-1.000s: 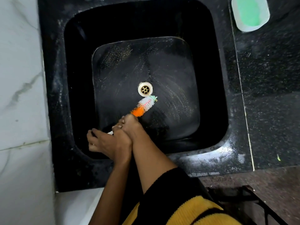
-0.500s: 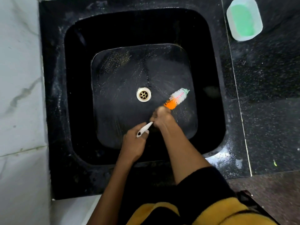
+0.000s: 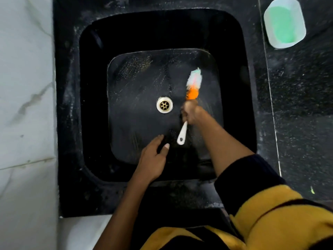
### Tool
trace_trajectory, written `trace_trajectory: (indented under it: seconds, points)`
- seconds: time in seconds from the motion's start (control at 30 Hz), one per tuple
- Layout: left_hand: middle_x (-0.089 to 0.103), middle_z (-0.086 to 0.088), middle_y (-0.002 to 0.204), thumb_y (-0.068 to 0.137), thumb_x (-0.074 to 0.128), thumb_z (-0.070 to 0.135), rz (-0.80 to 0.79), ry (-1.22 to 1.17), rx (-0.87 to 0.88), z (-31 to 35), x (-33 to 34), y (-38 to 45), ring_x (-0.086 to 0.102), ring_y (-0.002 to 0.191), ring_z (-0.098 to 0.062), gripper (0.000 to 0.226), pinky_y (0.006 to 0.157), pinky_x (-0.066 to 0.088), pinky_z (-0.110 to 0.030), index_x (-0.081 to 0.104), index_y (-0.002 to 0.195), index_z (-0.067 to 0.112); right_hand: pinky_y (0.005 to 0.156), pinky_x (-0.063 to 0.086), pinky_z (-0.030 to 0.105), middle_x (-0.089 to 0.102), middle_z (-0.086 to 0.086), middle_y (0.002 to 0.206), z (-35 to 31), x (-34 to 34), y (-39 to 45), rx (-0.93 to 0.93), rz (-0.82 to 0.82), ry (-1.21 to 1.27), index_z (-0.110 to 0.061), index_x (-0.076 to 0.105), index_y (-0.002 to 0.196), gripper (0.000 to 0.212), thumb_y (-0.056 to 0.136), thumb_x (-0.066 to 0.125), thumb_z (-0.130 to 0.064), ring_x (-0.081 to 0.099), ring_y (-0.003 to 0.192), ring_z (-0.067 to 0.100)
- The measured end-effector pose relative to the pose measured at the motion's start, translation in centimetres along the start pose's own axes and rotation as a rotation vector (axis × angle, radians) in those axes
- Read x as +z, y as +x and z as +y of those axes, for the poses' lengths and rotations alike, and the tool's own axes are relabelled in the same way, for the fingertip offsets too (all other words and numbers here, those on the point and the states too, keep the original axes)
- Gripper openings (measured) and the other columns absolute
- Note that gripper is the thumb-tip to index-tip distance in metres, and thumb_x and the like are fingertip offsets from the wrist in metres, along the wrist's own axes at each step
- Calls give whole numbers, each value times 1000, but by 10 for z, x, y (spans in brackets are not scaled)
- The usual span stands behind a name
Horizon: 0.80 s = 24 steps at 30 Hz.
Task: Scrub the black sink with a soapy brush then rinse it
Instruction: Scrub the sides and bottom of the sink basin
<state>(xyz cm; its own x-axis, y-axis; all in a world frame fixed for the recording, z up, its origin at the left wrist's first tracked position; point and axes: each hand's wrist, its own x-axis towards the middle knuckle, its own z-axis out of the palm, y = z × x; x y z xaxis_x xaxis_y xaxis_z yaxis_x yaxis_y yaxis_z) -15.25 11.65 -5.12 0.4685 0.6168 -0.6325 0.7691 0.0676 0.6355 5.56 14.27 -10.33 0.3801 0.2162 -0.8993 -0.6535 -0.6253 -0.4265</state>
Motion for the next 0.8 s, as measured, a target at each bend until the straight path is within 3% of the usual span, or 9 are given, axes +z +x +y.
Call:
trace_trajectory:
  seconds: [0.03, 0.1, 0.17, 0.23, 0.4, 0.53, 0.7, 0.8]
  points:
    - [47, -1, 151, 99, 57, 26, -4, 12, 8, 0, 1, 1, 40, 140, -12, 47, 120, 27, -31, 51, 144, 12, 30, 27, 11, 35, 1, 60, 0, -9, 4, 4, 31, 12, -17, 37, 69, 33, 98, 27, -5, 35, 33, 9]
    - [45, -3, 153, 98, 58, 26, -3, 29, 14, -2, 1, 2, 38, 142, -13, 50, 120, 24, -28, 49, 145, 11, 38, 42, 18, 44, 0, 72, 5, -28, 10, -37, 87, 79, -17, 46, 78, 27, 98, 32, -6, 46, 52, 10]
    - [44, -4, 154, 97, 60, 26, -11, 52, 13, 0, 1, 2, 37, 143, -14, 53, 120, 23, -27, 47, 146, 11, 72, 57, 31, 58, 7, 96, 19, -33, 15, -16, 245, 38, -9, 59, 105, 18, 95, 44, -9, 61, 83, 21]
    - [43, -5, 154, 96, 62, 24, -19, 75, 19, 0, 2, 2, 37, 143, -15, 55, 120, 24, -28, 46, 147, 10, 91, 53, 37, 63, 11, 117, 27, -29, 17, 53, 455, -140, -4, 59, 119, 32, 89, 54, -14, 62, 107, 28]
    - [39, -5, 156, 96, 62, 24, -15, 122, 24, -1, 3, 1, 33, 145, -16, 59, 120, 20, -25, 42, 149, 11, 100, 44, 37, 56, 16, 133, -11, -9, 16, -152, 391, -628, 0, 59, 125, 39, 94, 50, -21, 52, 125, 33]
    - [36, -3, 158, 96, 62, 25, -21, 122, 8, -2, 3, 3, 30, 146, -14, 60, 120, 18, -23, 40, 150, 12, 96, 44, 37, 57, 22, 129, -32, -19, 15, -269, 456, -633, -1, 59, 124, 43, 98, 45, -33, 53, 121, 37]
    - [34, -1, 159, 95, 63, 25, -9, 95, -19, -3, 4, 2, 29, 147, -13, 61, 119, 17, -21, 41, 150, 14, 87, 51, 39, 67, 23, 110, -34, -57, 16, -350, 711, -551, -4, 69, 110, 28, 89, 54, -16, 63, 106, 37]
    - [33, -1, 159, 95, 63, 27, -4, 92, -34, -4, 4, 4, 29, 147, -13, 61, 120, 18, -22, 41, 150, 15, 88, 51, 43, 64, 22, 113, -28, -61, 16, -387, 687, -811, 0, 65, 110, 27, 90, 51, -13, 61, 108, 39]
